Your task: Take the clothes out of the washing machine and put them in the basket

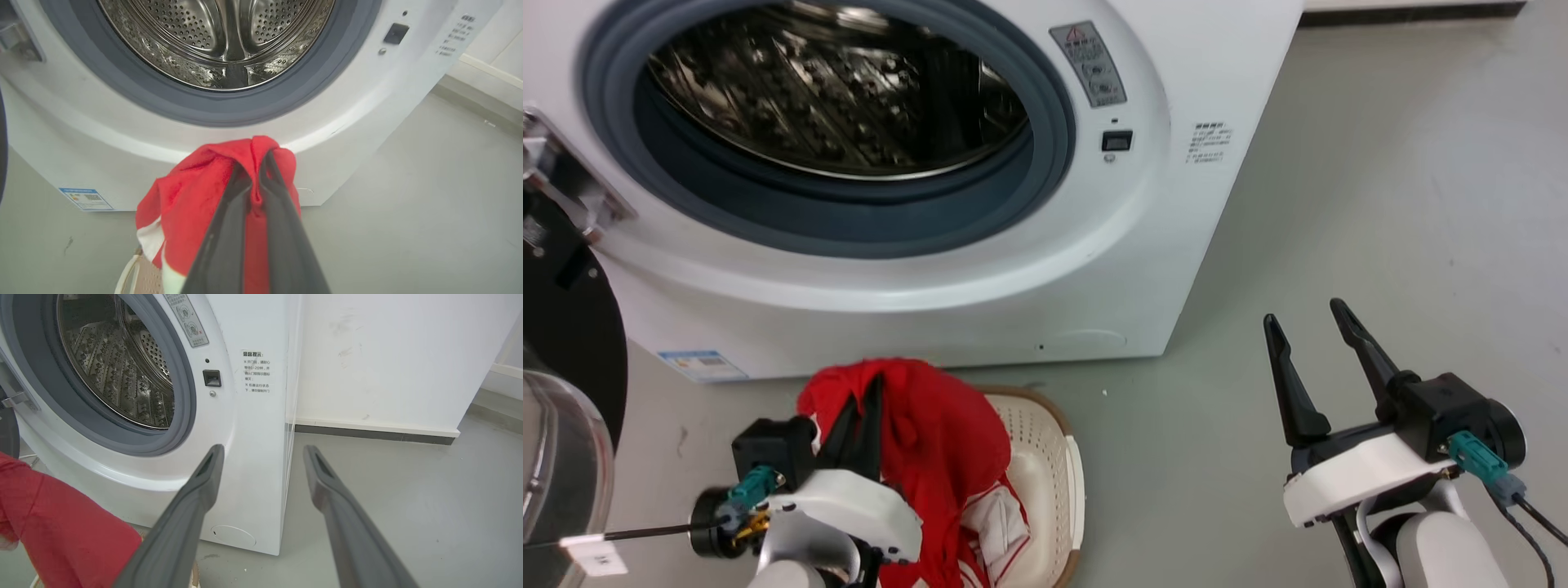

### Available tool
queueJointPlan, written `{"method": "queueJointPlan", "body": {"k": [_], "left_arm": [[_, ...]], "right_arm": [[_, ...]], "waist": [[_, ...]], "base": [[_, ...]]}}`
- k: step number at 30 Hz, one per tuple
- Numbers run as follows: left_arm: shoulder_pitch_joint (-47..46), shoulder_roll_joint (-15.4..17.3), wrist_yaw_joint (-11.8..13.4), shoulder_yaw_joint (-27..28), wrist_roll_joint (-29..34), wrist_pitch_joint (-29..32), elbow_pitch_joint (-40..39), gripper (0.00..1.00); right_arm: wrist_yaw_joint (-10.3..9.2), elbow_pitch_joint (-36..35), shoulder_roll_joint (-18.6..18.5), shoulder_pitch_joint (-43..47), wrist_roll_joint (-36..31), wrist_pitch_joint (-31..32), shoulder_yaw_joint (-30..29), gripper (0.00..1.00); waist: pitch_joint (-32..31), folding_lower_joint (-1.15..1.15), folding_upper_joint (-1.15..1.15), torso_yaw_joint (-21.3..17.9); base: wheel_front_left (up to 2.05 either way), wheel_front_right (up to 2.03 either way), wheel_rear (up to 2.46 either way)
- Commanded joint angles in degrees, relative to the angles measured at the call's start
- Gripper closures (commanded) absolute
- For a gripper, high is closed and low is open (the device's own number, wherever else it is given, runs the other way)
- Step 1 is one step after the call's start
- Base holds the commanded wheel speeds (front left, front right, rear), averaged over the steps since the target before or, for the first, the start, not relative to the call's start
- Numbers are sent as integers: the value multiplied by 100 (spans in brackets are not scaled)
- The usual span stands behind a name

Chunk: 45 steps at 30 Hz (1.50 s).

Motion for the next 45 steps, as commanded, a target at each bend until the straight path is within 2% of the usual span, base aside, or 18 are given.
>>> {"method": "queueJointPlan", "body": {"k": [1,9,16,18,27,32,44,45], "left_arm": [[-52,-54,-67,6,-50,-89,248,100],[-625,-286,-387,-89,-141,-527,1936,100],[-1303,-344,-585,-85,-180,-697,3460,100],[-1402,-355,-613,-83,-194,-708,3665,100],[-2427,-182,-851,-235,-59,-478,5262,100],[-2825,-125,-1002,-354,5,-379,5932,100],[-3145,-92,-994,-485,16,-157,6932,100],[-3147,-107,-999,-497,9,-121,6967,74]], "right_arm": [[-5,-28,8,-115,-3,-35,21,0],[-5,88,8,-478,136,-196,182,0],[-4,260,8,-782,257,-378,329,0],[-4,278,9,-815,282,-412,352,0],[-4,382,12,-1181,545,-617,654,0],[-4,465,10,-1312,656,-713,812,0],[-4,548,11,-1510,819,-763,971,0],[-5,554,10,-1510,812,-764,947,0]], "waist": [[286,0,0,-44],[1040,0,0,-356],[1644,0,0,-744],[1717,0,0,-798],[2543,0,0,-1332],[2885,0,0,-1568],[3201,0,0,-1730],[3181,0,0,-1710]], "base": [[0,0,0],[0,0,0],[0,0,0],[0,0,0],[0,0,0],[0,0,0],[0,0,0],[0,0,0]]}}
